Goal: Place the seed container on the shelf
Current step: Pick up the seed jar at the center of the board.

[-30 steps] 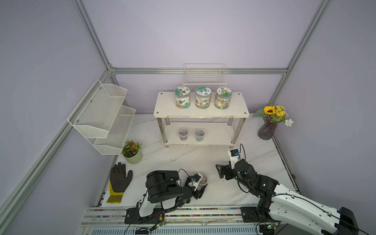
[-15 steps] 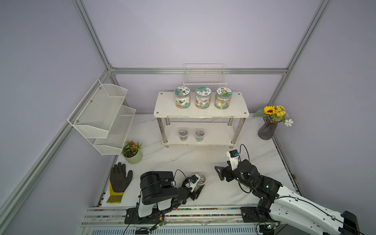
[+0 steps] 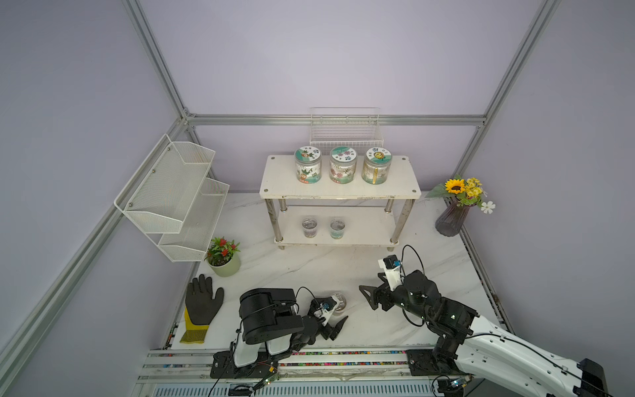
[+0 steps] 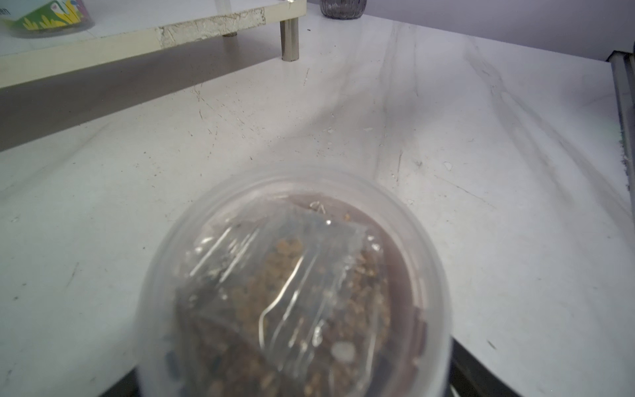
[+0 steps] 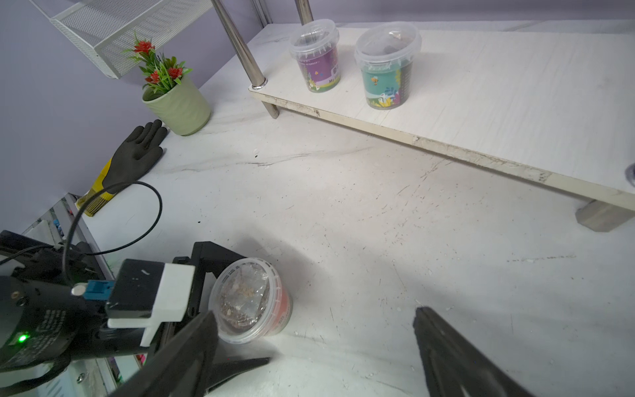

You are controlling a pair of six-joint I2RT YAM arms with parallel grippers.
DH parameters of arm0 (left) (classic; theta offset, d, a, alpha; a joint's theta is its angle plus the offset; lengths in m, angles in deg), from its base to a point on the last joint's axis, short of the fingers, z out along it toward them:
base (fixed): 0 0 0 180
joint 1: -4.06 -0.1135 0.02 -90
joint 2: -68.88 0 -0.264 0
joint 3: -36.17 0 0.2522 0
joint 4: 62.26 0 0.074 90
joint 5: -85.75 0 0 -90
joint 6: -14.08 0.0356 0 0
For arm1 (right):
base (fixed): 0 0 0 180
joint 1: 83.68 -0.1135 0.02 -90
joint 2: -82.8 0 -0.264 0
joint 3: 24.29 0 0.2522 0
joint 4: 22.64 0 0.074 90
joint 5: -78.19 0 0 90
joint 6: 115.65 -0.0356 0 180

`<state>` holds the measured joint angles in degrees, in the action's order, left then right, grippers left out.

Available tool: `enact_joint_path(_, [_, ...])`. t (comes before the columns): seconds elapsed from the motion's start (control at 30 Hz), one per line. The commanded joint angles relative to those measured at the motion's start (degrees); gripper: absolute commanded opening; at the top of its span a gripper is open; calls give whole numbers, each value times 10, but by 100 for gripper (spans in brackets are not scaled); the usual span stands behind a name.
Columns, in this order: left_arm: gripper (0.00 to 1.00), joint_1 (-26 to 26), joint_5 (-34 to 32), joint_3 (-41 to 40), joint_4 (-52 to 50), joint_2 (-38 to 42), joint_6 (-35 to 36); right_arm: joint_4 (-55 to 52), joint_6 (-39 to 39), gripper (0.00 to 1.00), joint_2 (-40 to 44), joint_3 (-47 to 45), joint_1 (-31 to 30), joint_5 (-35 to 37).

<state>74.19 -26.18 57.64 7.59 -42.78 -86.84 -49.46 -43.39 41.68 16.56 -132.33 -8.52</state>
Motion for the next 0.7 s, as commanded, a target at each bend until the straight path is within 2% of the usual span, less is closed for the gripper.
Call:
enact_joint_path(0.0, [90,-6,-3,13,25,-12,-3,14,5,92,6,-6,-3,-6])
enact_joint_path(0.3, [81,-38,26,19,25,-12,-1,14,8,92,3,-5,-3,-2])
enact_joint_path(0.67, [56,-40,66,10,24,-9,-10,11,15,92,9,-5,-3,-5])
